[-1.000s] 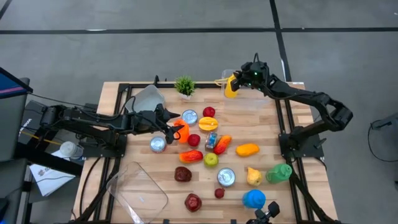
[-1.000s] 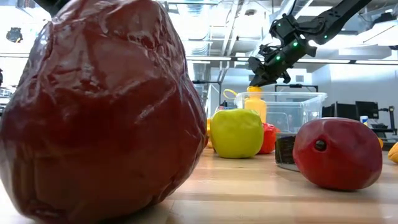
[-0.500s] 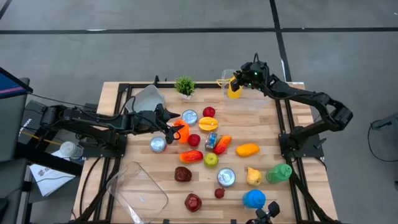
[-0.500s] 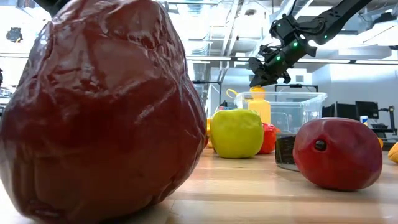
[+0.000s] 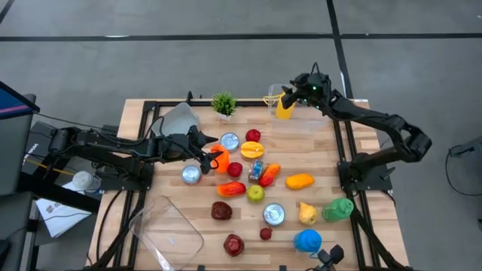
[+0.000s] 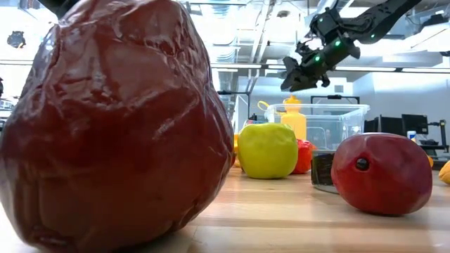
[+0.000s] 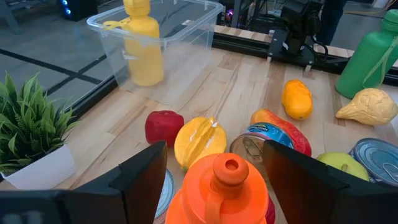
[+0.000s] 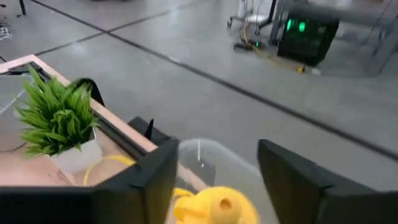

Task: Pick & Place Food Item
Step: Put the orange tumbler into the top transparent bin

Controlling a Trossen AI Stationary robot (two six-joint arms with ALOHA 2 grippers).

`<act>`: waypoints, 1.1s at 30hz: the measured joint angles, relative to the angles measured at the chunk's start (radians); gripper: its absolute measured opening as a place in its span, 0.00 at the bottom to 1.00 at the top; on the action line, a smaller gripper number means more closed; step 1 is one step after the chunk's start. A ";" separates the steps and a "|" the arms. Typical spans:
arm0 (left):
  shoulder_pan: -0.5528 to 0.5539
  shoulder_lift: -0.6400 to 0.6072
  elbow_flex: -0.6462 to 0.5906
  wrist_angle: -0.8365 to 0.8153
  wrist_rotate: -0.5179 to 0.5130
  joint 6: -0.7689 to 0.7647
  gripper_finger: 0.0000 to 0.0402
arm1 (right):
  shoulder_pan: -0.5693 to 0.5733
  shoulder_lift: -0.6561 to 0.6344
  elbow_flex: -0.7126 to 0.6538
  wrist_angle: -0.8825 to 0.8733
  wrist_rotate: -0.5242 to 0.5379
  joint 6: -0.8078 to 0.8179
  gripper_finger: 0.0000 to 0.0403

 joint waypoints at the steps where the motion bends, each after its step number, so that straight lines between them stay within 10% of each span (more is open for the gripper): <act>1: 0.000 0.000 0.000 0.000 0.000 0.000 0.65 | 0.000 -0.019 0.000 0.000 0.000 -0.012 0.60; 15: 0.000 -0.022 0.000 0.049 0.000 -0.005 0.65 | 0.277 -0.276 0.000 -0.056 -0.237 -0.080 0.73; 24: 0.000 -0.221 0.001 0.050 0.000 0.005 0.65 | 0.487 -0.027 0.030 0.127 -0.237 -0.087 0.73; 33: 0.000 -0.444 0.001 -0.006 0.000 0.006 0.65 | 0.586 0.332 0.342 0.124 -0.388 -0.137 0.73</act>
